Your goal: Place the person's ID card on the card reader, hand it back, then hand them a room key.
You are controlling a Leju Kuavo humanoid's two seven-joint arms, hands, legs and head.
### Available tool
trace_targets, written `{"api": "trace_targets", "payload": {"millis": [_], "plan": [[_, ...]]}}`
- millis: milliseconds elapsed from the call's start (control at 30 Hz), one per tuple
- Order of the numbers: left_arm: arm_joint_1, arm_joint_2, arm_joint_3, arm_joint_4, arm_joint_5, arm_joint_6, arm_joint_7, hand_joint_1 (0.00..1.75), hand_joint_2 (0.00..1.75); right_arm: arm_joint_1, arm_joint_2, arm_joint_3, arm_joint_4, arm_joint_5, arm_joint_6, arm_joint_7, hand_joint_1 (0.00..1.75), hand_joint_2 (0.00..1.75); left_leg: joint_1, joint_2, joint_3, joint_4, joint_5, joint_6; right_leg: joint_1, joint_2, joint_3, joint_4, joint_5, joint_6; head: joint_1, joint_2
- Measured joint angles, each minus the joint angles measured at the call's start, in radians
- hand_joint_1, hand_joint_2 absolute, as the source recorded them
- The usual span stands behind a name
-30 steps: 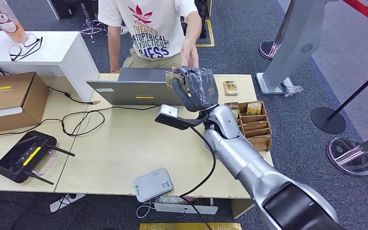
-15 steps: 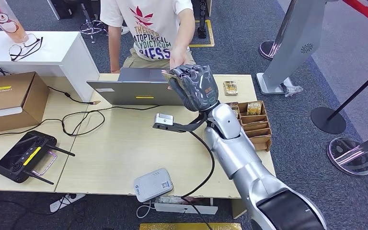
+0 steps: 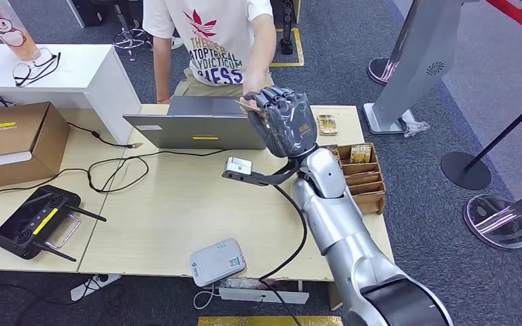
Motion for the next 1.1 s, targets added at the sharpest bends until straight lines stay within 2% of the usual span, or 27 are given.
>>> {"api": "trace_targets", "payload": {"millis": [333,1100], "plan": [[0.0,-0.002,0.0,0.0,0.0,0.004,0.005,0.0,0.0,0.001,0.008,-0.044,0.015,0.017,0.0,-0.014,0.0,1.75,0.0,0.0,0.0,0.0,0.0,0.0,0.0,0.0,0.0,0.0,0.0,0.0,0.0,0.0],[0.001,-0.003,0.002,0.0,-0.007,0.011,0.006,0.0,0.0,0.003,0.023,-0.065,0.028,-0.002,0.0,-0.03,0.0,1.75,0.0,0.0,0.0,0.0,0.0,0.0,0.0,0.0,0.0,0.0,0.0,0.0,0.0,0.0]]}}
